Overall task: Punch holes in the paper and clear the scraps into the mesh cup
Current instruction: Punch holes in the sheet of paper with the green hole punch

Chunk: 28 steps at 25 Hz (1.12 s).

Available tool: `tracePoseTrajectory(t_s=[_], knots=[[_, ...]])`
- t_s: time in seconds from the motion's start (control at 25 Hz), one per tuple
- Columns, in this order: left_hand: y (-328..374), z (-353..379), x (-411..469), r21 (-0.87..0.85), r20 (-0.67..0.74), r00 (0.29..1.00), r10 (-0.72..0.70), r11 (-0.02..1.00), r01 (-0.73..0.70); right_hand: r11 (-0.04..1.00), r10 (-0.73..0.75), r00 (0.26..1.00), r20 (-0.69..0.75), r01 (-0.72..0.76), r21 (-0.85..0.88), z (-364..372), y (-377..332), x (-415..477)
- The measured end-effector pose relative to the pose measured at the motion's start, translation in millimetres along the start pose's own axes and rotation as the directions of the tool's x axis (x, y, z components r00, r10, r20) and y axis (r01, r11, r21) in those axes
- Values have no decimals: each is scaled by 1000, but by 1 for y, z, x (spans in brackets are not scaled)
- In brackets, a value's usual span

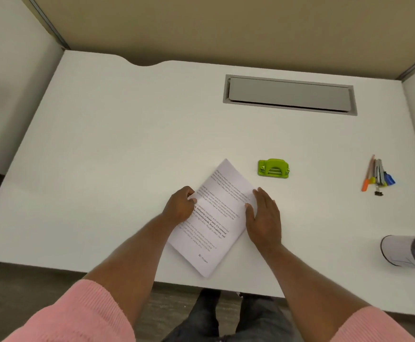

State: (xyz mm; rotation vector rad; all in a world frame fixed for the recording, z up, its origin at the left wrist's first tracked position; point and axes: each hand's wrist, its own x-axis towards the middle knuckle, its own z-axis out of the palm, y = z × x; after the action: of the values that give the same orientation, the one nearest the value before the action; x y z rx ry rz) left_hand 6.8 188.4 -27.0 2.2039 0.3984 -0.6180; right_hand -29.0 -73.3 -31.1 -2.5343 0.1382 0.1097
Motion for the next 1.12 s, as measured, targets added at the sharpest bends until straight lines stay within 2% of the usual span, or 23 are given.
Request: tracePoseTrajectory(t_s=[0.32, 0.56, 0.72, 0.92, 1.12], knots=[[51, 34, 13, 163, 303, 938, 166, 961, -223, 974, 199, 975, -96, -185, 134, -30, 31, 6], [95, 63, 30, 272, 435, 884, 173, 910, -312, 902, 363, 927, -93, -324, 287, -47, 61, 12], [110, 73, 38, 270, 420, 889, 181, 911, -312, 879, 406, 908, -101, -358, 316, -56, 80, 17], [114, 74, 39, 148, 230, 950, 212, 957, -249, 835, 487, 865, -122, -421, 354, -66, 100, 23], [119, 83, 38, 180, 181, 959, 219, 951, -252, 829, 492, 864, -112, -425, 363, -73, 109, 28]])
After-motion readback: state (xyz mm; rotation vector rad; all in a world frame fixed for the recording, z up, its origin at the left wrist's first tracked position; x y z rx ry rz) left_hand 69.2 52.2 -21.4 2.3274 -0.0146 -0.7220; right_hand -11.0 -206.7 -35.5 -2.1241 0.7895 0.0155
